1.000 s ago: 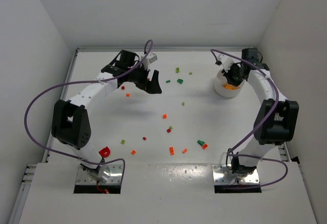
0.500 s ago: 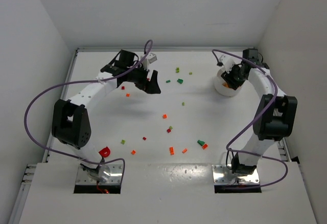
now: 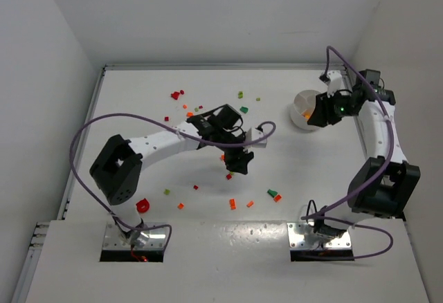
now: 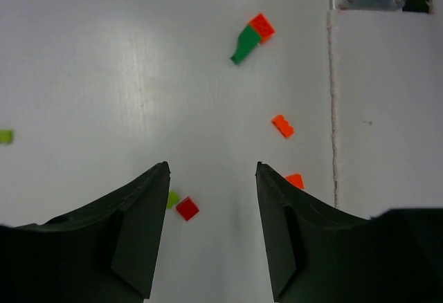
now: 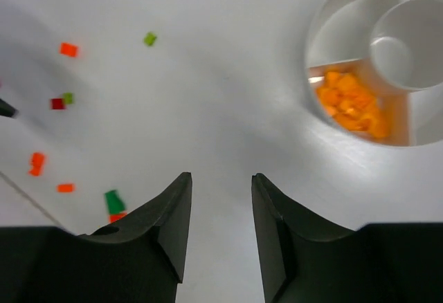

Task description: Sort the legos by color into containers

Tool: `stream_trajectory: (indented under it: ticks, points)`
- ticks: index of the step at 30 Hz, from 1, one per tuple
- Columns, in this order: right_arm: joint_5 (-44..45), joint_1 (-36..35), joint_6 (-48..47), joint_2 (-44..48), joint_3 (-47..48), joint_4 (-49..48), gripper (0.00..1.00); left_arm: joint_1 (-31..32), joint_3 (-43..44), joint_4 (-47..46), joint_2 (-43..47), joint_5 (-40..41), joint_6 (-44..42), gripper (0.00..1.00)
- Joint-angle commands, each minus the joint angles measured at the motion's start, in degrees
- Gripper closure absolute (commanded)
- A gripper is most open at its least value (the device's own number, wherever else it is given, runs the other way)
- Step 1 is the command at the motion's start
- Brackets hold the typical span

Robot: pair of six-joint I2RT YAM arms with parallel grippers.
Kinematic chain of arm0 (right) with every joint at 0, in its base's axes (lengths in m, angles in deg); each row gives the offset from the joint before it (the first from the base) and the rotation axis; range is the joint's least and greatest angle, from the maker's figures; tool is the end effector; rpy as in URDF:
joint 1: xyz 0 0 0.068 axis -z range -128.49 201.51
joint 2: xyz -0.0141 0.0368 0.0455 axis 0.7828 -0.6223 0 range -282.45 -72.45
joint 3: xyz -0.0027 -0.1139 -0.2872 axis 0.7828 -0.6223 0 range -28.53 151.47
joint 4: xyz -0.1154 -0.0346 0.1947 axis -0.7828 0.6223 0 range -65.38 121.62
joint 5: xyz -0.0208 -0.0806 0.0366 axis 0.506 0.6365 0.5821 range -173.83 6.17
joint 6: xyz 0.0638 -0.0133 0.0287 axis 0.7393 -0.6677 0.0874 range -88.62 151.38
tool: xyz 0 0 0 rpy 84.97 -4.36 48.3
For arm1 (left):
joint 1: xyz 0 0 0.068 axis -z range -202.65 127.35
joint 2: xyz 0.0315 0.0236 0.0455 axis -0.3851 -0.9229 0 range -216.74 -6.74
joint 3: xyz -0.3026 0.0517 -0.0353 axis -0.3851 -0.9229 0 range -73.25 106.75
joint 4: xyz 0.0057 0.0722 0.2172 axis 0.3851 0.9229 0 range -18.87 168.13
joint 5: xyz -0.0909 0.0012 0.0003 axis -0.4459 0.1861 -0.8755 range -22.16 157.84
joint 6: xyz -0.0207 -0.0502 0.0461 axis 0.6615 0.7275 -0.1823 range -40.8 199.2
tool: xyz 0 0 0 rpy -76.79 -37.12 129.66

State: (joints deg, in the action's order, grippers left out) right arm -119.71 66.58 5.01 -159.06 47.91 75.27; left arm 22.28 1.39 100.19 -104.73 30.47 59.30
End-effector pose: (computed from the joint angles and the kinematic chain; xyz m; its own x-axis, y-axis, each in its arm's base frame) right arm 0.2781 -0.0392 0.3301 -0.7264 -0.1772 -0.6641 -0.4330 0.8683 0.2420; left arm 0.2241 -0.2738 0.2881 -0.2472 0.6288 -0.7372 0.9652 0.0927 -0.2446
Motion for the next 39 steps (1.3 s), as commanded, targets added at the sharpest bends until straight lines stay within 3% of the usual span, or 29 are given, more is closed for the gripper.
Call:
stream_trajectory:
  ticks: [1,11,19,34,39]
  points:
    - [-9.64,2.24,2.55,-0.05,-3.13,8.23,0.60,2.61,-0.36,-0.76,-1.93,-3.67,-11.72,0.42]
    - [-21.23,9.00,10.90,-2.85,-2.53,7.00,0.60,11.22,0.33,-15.07,-10.10,-5.97,-17.45,0.47]
    - [-26.69,13.13,12.13,-6.37,0.72,9.98,0.61,14.66,3.06,-18.15,-17.14,-5.44,-18.16,0.53]
    - [-28.90,17.27,3.88,-10.24,4.85,20.62,0.61,15.81,6.23,-19.83,-24.52,-4.21,-16.40,0.55]
    - [-29.42,17.80,1.50,-10.25,4.85,22.38,0.61,15.81,7.99,-19.83,-25.67,-3.68,-15.26,0.49]
